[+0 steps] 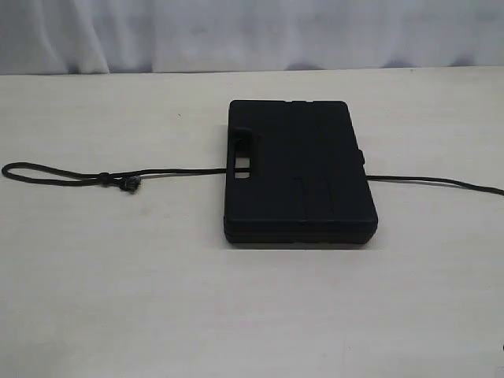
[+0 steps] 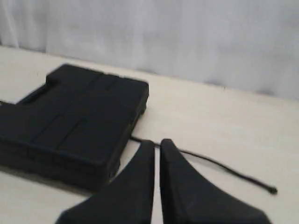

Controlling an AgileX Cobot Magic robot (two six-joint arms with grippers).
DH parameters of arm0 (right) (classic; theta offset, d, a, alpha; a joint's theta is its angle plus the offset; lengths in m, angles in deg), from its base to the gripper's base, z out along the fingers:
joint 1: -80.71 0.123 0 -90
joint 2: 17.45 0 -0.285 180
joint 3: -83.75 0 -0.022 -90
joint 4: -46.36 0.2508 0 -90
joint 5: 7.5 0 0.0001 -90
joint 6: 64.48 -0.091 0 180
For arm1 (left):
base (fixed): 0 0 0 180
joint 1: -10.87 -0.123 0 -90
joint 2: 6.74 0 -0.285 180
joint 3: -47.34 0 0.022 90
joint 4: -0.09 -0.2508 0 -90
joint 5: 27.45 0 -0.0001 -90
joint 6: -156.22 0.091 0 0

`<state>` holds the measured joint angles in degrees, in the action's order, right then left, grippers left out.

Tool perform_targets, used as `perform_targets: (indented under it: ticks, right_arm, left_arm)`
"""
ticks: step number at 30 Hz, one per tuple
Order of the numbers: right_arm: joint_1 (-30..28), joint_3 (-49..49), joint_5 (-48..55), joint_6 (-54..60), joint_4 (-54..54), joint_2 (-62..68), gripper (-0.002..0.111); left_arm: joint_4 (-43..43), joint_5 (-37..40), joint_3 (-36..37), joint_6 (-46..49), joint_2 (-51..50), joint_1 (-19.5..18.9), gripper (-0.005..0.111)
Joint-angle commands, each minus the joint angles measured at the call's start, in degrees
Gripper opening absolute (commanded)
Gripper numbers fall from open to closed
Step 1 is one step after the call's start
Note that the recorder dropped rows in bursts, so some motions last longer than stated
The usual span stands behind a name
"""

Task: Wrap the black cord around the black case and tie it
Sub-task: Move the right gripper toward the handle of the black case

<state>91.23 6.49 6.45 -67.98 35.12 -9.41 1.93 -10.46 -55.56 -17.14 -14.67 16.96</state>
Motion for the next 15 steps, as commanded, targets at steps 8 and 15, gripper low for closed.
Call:
perform_targets:
  ticks: [8,15]
  right_arm:
    - [-0.38,0.04,-50.32,0.74,-1.04,-0.25,0.004]
    - [-0.38,2.28,-66.52,-10.12,2.99,-0.25,0.004]
  left_arm:
    - [0.43,-0.64,0.12,-0.05,0.14,0.51,0.0]
    - [0.43,-0.64,0.12,-0.05,0.14,0.51,0.0]
